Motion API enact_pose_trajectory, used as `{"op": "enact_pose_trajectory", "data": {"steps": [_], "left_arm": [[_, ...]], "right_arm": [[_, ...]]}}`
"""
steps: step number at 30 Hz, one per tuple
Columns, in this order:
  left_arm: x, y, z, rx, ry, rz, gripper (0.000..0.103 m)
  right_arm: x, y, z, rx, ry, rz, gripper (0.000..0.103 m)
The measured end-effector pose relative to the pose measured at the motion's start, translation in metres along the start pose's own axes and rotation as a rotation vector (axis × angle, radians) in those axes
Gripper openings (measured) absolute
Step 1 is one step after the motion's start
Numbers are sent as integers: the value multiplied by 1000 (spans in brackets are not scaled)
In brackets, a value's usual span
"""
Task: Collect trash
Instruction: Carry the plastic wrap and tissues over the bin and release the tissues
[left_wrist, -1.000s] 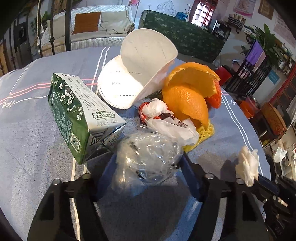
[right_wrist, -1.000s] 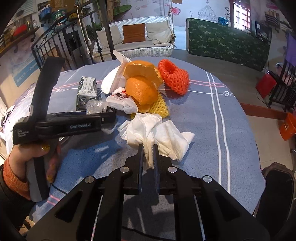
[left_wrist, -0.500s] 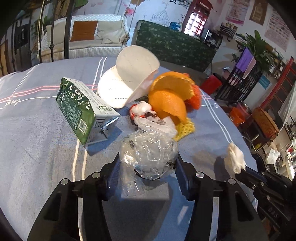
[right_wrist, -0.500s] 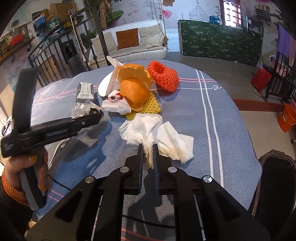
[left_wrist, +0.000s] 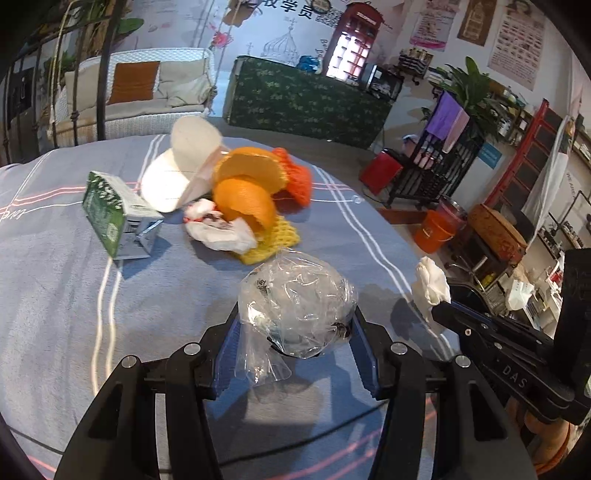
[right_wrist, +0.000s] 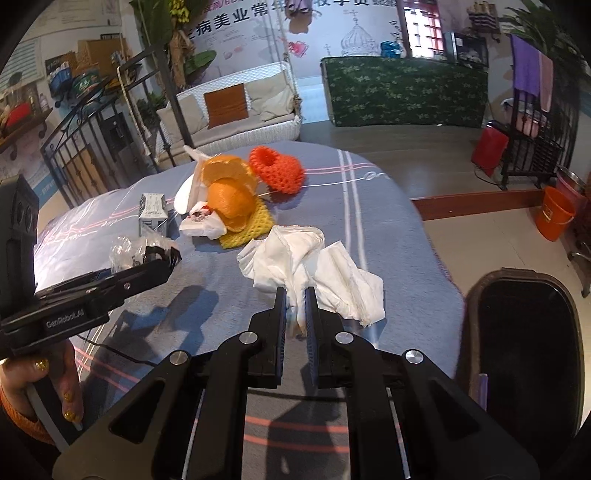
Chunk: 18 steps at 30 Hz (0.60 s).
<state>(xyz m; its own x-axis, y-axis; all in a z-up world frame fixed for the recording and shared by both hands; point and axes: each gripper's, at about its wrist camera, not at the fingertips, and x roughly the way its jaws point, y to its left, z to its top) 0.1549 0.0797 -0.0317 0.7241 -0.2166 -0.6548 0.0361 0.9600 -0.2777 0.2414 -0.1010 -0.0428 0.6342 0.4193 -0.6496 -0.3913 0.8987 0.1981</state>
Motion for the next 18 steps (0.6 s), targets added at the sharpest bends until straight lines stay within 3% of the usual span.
{"op": "enact_pose_trajectory", "data": {"steps": [7,18], "left_arm": [[5,-41,-4,76,-11,-88,53],[27,-109,-16,220,19,-206,53]], "right_arm": [[-34,-46,-16,82,-48,-96,11],[-71,-123,-53,240,-43,-263,11]]}}
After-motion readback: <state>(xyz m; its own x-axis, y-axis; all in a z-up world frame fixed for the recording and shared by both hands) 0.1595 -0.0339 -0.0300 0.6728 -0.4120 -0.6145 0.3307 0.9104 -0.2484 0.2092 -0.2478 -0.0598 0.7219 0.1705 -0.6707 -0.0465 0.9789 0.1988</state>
